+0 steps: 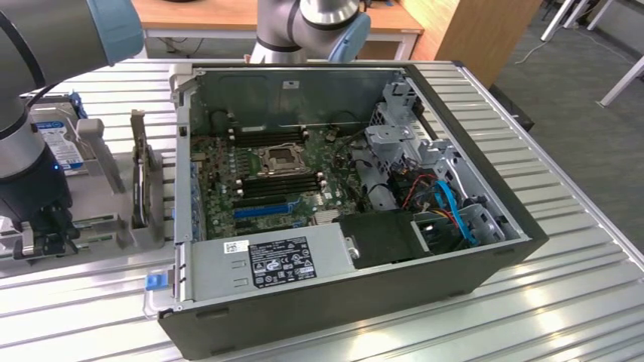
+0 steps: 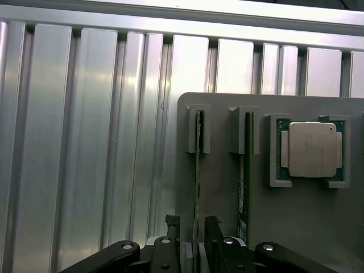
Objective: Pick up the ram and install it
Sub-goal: 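Pick up the ram and move it above insertion slot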
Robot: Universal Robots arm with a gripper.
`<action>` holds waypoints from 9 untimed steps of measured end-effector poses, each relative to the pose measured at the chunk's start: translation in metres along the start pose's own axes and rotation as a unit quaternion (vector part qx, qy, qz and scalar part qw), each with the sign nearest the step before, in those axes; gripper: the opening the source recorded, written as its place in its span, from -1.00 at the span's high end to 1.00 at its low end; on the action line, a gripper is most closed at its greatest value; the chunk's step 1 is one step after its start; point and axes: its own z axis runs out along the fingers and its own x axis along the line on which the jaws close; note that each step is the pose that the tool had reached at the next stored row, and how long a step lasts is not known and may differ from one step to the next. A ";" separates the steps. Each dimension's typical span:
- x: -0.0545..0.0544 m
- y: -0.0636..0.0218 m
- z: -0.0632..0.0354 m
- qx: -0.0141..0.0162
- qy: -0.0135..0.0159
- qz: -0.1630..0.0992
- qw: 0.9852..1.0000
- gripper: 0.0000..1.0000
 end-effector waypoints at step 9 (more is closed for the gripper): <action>-0.001 -0.0002 0.0001 0.000 0.000 0.000 1.000 0.38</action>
